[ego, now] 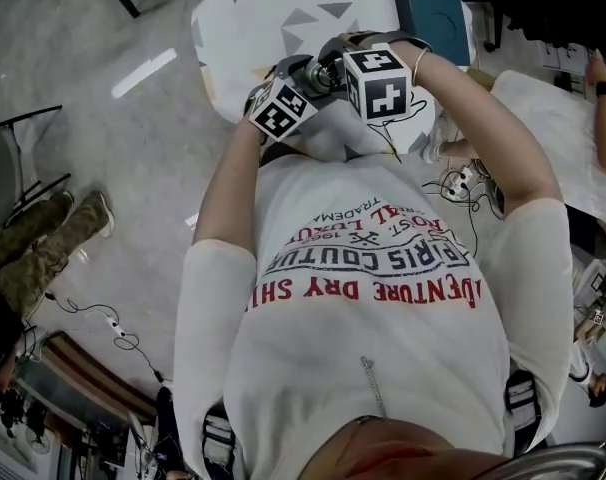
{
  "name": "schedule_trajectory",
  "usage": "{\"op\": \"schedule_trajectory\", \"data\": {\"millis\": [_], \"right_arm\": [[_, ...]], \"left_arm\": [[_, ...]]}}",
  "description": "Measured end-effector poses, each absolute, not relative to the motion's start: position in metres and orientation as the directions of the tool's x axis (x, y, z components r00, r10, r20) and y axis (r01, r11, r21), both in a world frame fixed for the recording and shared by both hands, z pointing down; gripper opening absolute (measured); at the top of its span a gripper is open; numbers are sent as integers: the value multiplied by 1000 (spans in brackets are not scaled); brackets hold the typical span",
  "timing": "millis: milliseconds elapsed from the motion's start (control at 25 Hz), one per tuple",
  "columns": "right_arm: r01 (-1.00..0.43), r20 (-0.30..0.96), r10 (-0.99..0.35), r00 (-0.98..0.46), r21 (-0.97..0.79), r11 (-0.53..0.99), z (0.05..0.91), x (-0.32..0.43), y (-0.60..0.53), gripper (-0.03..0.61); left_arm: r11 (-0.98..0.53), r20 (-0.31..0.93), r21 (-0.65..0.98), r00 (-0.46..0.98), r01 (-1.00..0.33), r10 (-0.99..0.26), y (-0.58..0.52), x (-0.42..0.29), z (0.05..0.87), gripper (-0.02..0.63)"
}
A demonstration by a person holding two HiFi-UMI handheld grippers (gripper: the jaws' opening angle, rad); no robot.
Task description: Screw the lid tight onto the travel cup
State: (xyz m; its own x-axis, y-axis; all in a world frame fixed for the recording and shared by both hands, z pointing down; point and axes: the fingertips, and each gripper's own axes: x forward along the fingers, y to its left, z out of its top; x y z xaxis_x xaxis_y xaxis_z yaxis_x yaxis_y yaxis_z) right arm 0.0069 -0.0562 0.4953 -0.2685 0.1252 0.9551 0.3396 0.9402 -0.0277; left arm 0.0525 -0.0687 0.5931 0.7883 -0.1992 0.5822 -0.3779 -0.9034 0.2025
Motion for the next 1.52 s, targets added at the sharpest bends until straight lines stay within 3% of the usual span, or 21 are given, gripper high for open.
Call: {"op": "schedule_trajectory", "data": {"millis": [240, 480, 640, 760, 960, 1240, 1480, 1520], "right_arm": [[42, 950, 31, -311, -19, 999, 496, 7, -63, 238], [-295, 937, -57, -344, -50, 954, 494, 9, -70, 238], [-380, 937, -108, -332, -28, 925, 495, 8, -71, 238], [-307, 929, -80, -361, -38, 951, 494, 7, -69, 238], [-55, 911, 2, -412, -27, 998, 480, 11, -60, 278], [333, 944, 62, -323, 52, 942, 486, 10, -52, 276], [435, 964, 108, -243, 9, 900, 495, 14, -54, 270], [433, 964, 106, -245, 11, 902, 495, 13, -55, 244]], "left_arm": [[-897, 577, 222, 793, -381, -194, -69, 53, 595, 399], [-892, 571, 226, 795, -392, -205, -71, 53, 595, 402], [-892, 573, 232, 796, -389, -198, -69, 53, 596, 402], [-893, 559, 227, 803, -388, -206, -71, 53, 595, 402], [-893, 555, 221, 803, -392, -215, -71, 54, 595, 400], [-895, 565, 214, 797, -391, -213, -70, 53, 595, 399], [-893, 585, 210, 782, -399, -212, -70, 51, 597, 397], [-893, 585, 206, 782, -400, -215, -70, 52, 596, 397]]}}
